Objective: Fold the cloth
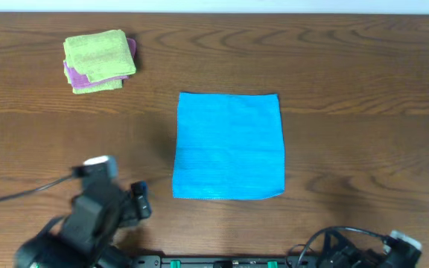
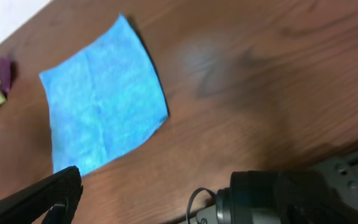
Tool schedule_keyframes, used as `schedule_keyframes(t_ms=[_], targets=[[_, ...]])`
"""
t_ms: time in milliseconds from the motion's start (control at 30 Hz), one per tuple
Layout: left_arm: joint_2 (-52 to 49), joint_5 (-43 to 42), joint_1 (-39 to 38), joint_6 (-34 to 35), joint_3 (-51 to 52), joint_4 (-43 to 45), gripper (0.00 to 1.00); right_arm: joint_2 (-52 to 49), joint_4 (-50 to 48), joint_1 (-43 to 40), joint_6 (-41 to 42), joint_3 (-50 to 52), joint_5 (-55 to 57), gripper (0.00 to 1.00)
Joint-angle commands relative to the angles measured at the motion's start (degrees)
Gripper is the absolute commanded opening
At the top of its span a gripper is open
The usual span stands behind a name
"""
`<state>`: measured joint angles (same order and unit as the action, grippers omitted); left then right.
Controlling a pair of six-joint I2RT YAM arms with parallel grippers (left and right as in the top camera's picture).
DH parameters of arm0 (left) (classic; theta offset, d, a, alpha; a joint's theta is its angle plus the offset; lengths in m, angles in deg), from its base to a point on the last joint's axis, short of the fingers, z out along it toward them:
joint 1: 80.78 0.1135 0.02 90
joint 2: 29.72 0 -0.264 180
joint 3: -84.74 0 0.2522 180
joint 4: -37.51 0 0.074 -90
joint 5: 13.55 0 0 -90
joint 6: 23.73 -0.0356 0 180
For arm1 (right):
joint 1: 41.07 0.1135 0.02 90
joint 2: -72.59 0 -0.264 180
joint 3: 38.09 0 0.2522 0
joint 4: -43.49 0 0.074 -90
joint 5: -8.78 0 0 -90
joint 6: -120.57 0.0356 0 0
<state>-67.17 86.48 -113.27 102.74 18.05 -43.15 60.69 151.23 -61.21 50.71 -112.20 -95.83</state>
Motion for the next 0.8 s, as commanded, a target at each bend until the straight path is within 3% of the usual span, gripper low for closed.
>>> schedule_keyframes(t_ms=[0, 200, 367, 633, 767], targets=[[-5.35, -3.10, -1.09, 0.76, 0.31, 1.86, 0.89, -1.29, -1.53, 1.16, 0.55, 2.34, -1.92, 0.99], [-11.04, -3.93, -4.96, 4.74, 0.33, 6.12, 0.90, -6.71, -4.72, 2.62, -0.50, 6.05, -1.90, 0.99], [-16.20, -6.73, -5.05, 7.30, 0.33, 8.26, 0.89, -18.21, -7.50, 4.59, -3.08, 10.14, -3.39, 0.99], [-18.97, -5.05, -4.98, 8.35, 0.33, 11.69, 0.78, -26.21, -13.66, 5.57, -3.17, 9.77, -7.89, 0.99], [-19.47, -3.08, -4.04, 5.46, 0.33, 14.10, 0.79, -26.23, -17.46, 9.86, 1.44, 8.96, 1.05, 0.99]])
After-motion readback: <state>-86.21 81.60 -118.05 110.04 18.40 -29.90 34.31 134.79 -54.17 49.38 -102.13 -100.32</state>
